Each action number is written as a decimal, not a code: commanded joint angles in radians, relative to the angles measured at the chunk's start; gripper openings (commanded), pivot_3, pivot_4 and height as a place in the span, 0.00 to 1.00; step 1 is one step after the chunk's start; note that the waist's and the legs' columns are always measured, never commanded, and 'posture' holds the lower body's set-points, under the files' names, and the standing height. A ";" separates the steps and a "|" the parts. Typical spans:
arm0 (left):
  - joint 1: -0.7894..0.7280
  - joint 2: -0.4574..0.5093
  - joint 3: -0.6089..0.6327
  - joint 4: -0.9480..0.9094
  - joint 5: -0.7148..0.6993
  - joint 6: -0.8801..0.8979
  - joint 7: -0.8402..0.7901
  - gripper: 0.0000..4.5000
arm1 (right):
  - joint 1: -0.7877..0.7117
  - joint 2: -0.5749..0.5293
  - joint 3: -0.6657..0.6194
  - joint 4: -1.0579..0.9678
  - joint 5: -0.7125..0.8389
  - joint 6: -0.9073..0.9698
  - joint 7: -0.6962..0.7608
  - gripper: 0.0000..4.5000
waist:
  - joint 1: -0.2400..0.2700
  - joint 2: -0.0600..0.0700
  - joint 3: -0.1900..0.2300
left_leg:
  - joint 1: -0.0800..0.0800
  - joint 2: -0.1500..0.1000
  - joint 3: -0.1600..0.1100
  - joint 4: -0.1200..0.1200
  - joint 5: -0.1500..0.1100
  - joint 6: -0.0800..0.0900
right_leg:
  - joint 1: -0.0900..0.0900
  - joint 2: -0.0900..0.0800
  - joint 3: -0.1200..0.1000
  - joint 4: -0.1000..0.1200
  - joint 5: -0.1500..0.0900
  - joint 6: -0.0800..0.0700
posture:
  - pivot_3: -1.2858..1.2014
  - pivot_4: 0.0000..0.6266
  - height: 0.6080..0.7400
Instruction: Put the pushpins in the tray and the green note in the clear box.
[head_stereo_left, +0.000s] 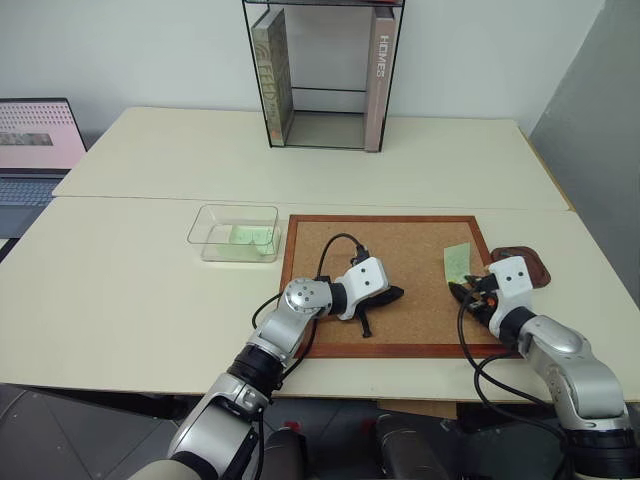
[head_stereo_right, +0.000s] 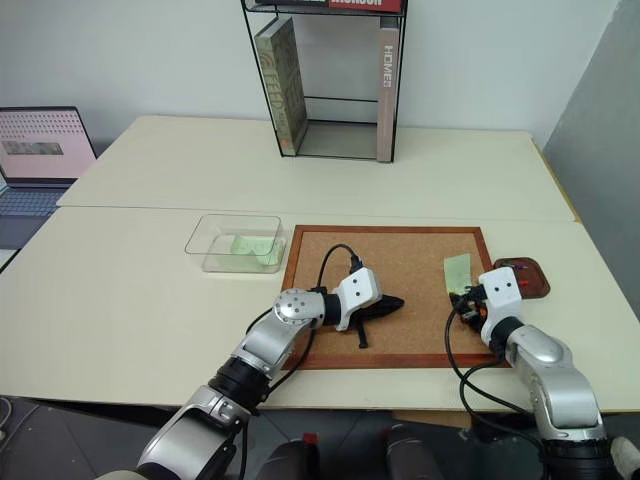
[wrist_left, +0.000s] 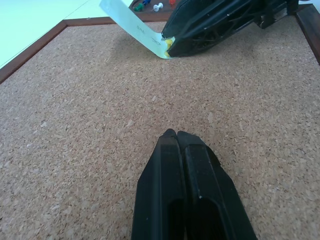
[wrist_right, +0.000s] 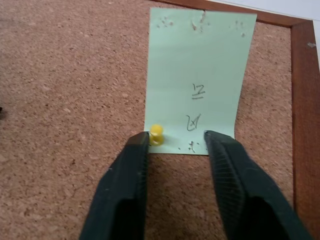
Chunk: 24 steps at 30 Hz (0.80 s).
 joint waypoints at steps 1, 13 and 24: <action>0.021 0.000 -0.032 0.023 0.024 0.012 -0.002 0.00 | -0.014 -0.004 -0.009 -0.025 -0.008 -0.020 -0.002 0.16 | 0.000 0.000 0.000 | 0.000 0.000 0.000 0.000 0.000 0.000 | 0.000 0.000 0.000 0.000 0.000 0.000 | 0.52 0.24 1.00; 0.020 -0.001 -0.028 0.023 0.024 0.015 -0.002 0.00 | -0.007 -0.031 -0.005 -0.107 0.012 -0.015 0.030 0.00 | 0.000 0.000 0.000 | 0.000 0.000 0.000 0.000 0.000 0.000 | 0.000 0.000 0.000 0.000 0.000 0.000 | 0.52 0.24 1.00; 0.012 -0.010 -0.015 0.022 0.007 0.029 -0.008 0.00 | -0.033 -0.111 0.010 -0.274 0.019 0.029 0.073 0.00 | 0.000 0.000 0.000 | 0.000 0.000 0.000 0.000 0.000 0.000 | 0.000 0.000 0.000 0.000 0.000 0.000 | 0.52 0.24 1.00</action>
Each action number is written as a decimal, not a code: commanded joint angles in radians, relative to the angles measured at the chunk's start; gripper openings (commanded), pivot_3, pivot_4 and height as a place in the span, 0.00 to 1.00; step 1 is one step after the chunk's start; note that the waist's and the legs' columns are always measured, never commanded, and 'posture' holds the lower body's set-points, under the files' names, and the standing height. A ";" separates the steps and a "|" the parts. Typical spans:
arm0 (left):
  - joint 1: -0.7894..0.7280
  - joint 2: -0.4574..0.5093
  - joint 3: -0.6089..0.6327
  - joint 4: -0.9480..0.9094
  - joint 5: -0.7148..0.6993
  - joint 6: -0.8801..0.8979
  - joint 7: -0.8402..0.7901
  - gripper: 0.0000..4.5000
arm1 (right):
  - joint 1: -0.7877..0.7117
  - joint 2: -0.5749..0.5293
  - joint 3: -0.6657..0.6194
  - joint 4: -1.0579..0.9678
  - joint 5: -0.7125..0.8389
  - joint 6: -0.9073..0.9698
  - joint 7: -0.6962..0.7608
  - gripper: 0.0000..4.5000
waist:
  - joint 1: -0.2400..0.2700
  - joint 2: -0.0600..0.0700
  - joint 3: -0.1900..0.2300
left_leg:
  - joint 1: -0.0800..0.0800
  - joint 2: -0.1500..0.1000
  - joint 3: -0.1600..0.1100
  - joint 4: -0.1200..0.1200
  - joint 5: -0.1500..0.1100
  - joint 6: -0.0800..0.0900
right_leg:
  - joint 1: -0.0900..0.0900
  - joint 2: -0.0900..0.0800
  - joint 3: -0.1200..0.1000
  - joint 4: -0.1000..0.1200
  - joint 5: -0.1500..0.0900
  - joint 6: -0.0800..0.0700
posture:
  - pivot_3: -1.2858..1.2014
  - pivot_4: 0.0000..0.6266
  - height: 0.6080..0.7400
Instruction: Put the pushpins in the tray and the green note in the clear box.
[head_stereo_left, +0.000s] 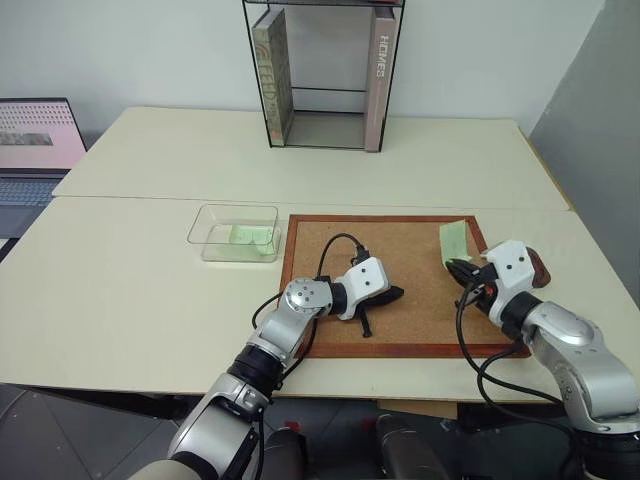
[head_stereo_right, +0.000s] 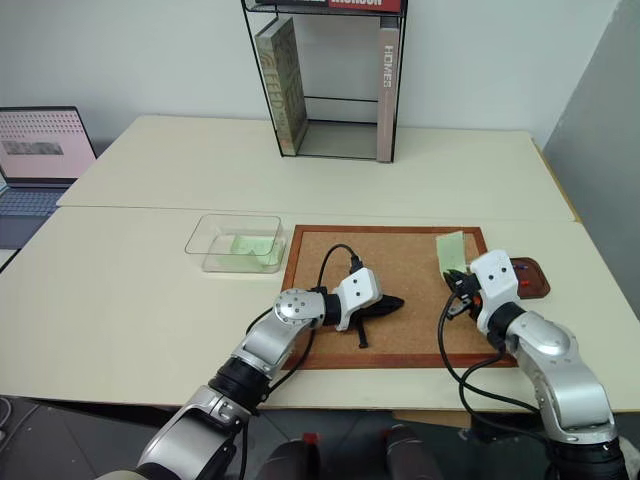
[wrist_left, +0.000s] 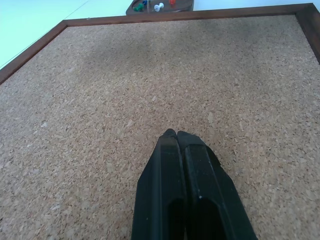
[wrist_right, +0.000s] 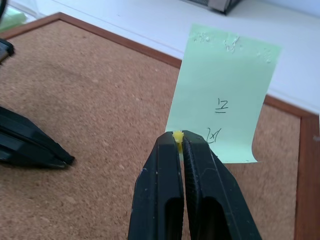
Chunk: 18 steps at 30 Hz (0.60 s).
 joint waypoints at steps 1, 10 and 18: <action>0.009 -0.011 -0.008 0.013 -0.007 0.037 -0.007 0.00 | -0.019 -0.034 0.004 -0.068 -0.010 0.001 0.015 0.00 | 0.000 0.000 0.000 | 0.000 0.000 0.000 0.000 0.000 0.000 | 0.000 0.000 0.000 0.000 0.000 0.000 | 0.52 0.24 1.00; -0.010 -0.043 0.121 -0.144 -0.182 0.219 -0.008 0.10 | -0.022 -0.064 0.054 -0.074 -0.070 -0.034 0.015 0.00 | -0.002 -0.002 0.002 | -0.004 0.000 0.001 -0.001 0.000 0.000 | -0.005 0.000 0.000 0.001 0.000 0.000 | 0.52 0.24 1.00; 0.003 -0.072 0.225 -0.312 -0.386 0.485 0.018 0.44 | -0.032 -0.058 0.066 -0.066 -0.084 -0.044 0.020 0.00 | -0.002 -0.002 0.002 | -0.005 0.001 0.001 -0.003 0.000 -0.001 | -0.007 0.000 0.000 0.002 0.002 0.003 | 0.52 0.24 1.00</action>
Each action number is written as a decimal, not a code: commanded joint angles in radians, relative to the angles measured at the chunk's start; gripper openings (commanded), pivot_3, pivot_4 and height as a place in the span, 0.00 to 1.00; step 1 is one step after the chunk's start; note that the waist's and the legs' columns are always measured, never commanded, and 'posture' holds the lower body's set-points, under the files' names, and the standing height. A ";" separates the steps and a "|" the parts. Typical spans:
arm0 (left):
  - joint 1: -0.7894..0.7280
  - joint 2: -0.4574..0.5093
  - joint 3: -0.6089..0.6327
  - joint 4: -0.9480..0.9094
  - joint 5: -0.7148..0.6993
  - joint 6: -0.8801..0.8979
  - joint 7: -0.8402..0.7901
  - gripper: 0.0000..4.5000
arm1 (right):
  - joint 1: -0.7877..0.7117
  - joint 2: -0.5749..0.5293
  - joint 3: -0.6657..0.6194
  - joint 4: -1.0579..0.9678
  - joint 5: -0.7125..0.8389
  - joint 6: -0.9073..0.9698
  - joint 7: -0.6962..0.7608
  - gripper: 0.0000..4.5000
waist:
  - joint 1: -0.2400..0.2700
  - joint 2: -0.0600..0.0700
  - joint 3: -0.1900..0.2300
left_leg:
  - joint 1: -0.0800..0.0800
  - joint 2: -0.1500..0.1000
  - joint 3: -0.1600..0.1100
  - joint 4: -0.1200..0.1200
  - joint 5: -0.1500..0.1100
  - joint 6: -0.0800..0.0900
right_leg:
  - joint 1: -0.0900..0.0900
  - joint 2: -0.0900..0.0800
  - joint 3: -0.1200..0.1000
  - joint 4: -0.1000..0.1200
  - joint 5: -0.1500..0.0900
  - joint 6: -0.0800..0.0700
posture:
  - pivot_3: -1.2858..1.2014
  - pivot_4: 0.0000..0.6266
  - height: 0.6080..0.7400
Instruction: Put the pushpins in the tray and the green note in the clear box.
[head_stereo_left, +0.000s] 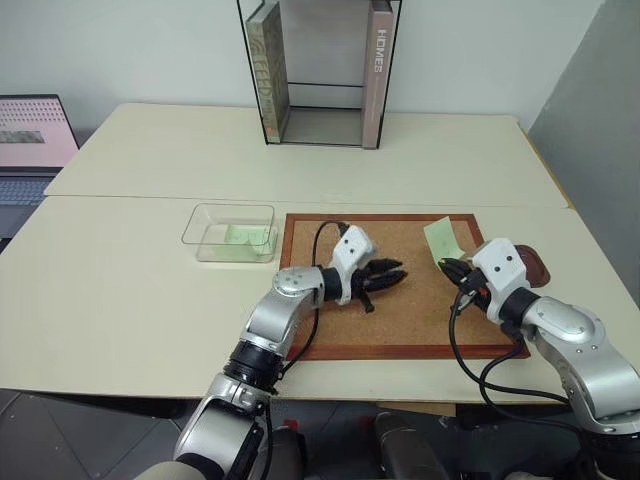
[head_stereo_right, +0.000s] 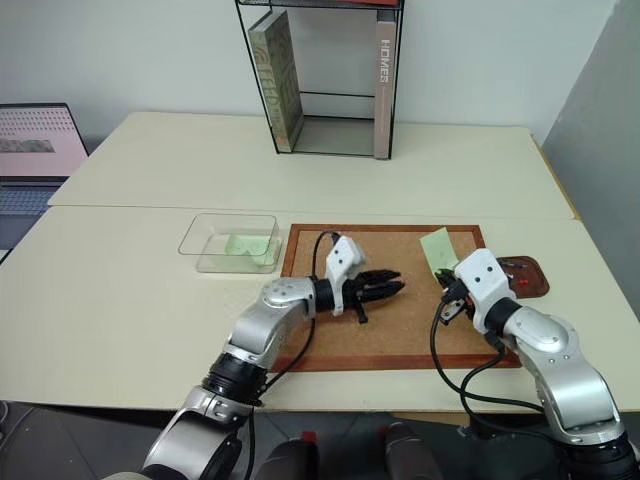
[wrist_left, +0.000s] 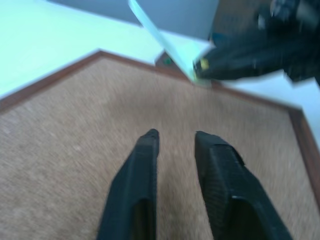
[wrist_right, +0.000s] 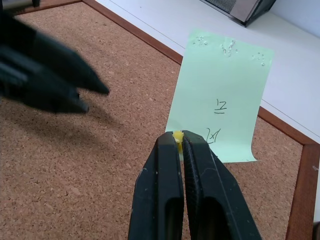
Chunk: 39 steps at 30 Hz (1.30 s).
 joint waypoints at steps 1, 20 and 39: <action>0.001 -0.034 0.047 -0.084 -0.103 0.116 0.033 0.48 | -0.021 0.001 -0.007 -0.031 -0.008 -0.026 0.002 0.00 | 0.000 0.000 0.000 | 0.000 0.000 0.000 0.000 0.000 0.000 | 0.000 0.000 0.000 0.000 0.000 0.000 | 0.52 0.24 1.00; -0.139 -0.186 0.140 0.071 -0.229 0.287 0.215 0.77 | -0.024 -0.021 0.050 -0.103 -0.051 -0.009 0.029 0.00 | 0.000 -0.001 0.000 | 0.000 0.000 0.000 0.001 0.000 0.000 | 0.001 0.000 0.000 0.000 -0.001 -0.002 | 0.52 0.24 1.00; -0.171 -0.210 0.113 0.166 -0.210 0.248 0.222 0.06 | -0.030 -0.013 0.076 -0.116 -0.085 -0.017 0.026 0.00 | -0.001 -0.001 0.001 | 0.000 -0.001 0.000 0.001 0.000 0.000 | 0.000 0.000 0.000 0.000 0.000 -0.001 | 0.52 0.24 1.00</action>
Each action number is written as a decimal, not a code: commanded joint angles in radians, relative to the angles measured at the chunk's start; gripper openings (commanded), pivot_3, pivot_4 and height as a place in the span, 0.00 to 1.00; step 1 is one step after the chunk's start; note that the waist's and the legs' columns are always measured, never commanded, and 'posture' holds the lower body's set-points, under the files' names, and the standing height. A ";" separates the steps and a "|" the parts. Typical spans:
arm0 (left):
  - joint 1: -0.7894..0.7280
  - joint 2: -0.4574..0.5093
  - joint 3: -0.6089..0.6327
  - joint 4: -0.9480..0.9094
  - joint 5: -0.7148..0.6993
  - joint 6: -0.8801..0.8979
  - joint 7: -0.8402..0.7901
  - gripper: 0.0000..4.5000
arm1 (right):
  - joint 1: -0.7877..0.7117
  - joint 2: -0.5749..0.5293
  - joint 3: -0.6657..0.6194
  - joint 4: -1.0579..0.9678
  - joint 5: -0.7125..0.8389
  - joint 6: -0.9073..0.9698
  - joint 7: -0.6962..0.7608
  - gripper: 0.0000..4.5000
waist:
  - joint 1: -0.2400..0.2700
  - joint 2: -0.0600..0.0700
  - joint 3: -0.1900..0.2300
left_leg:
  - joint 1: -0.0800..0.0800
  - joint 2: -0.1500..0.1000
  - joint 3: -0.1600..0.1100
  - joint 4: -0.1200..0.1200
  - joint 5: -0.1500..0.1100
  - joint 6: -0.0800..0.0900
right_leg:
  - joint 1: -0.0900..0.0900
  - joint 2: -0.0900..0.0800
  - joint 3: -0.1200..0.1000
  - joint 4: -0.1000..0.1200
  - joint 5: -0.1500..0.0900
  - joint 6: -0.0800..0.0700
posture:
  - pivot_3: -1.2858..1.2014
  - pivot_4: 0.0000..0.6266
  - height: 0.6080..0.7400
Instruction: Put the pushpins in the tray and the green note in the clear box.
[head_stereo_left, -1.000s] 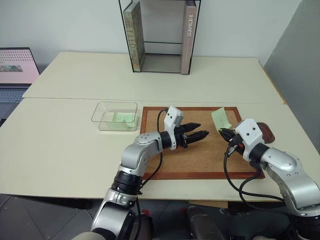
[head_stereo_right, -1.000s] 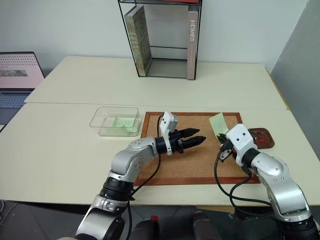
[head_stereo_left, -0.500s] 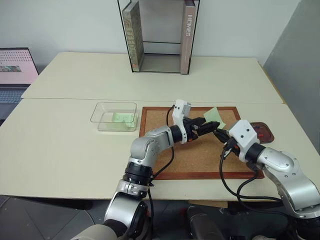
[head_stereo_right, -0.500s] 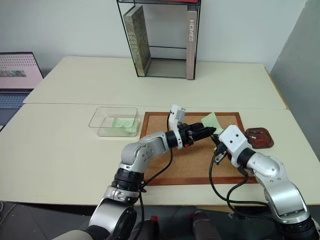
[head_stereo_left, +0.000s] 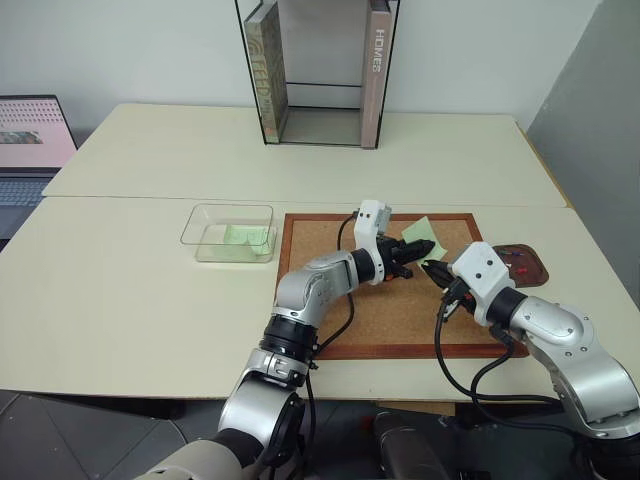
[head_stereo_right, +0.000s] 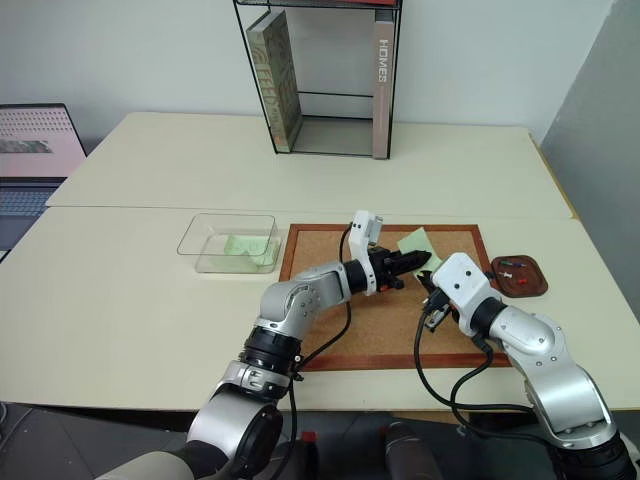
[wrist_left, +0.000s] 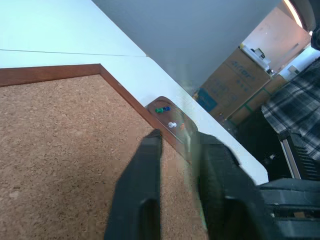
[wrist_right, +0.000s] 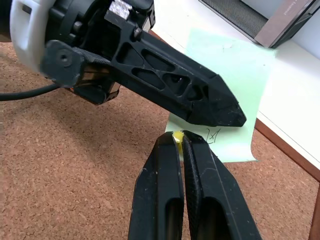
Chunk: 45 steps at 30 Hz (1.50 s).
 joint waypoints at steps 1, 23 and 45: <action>0.004 0.001 -0.014 -0.046 -0.011 0.006 -0.026 0.03 | -0.011 -0.003 -0.002 -0.035 -0.020 -0.033 -0.003 0.00 | 0.000 0.000 0.000 | 0.000 0.000 0.000 0.000 0.000 0.000 | 0.000 0.000 0.000 0.000 0.000 0.000 | 0.52 0.24 1.00; 0.002 0.007 0.005 -0.001 0.030 -0.061 0.005 0.00 | 0.105 0.043 -0.256 -0.136 0.063 -0.004 -0.053 0.00 | 0.002 0.000 0.000 | 0.000 0.000 -0.001 0.000 0.000 0.000 | 0.001 0.000 0.000 0.000 0.001 0.001 | 0.52 0.24 1.00; 0.058 0.065 -0.091 -0.167 0.092 -0.124 -0.010 0.00 | -0.141 -0.002 -0.363 0.542 0.080 0.108 -0.102 0.25 | 0.000 0.001 0.000 | 0.001 0.000 0.001 0.000 0.000 0.000 | 0.002 0.000 0.001 0.001 0.002 0.003 | 0.52 0.24 1.00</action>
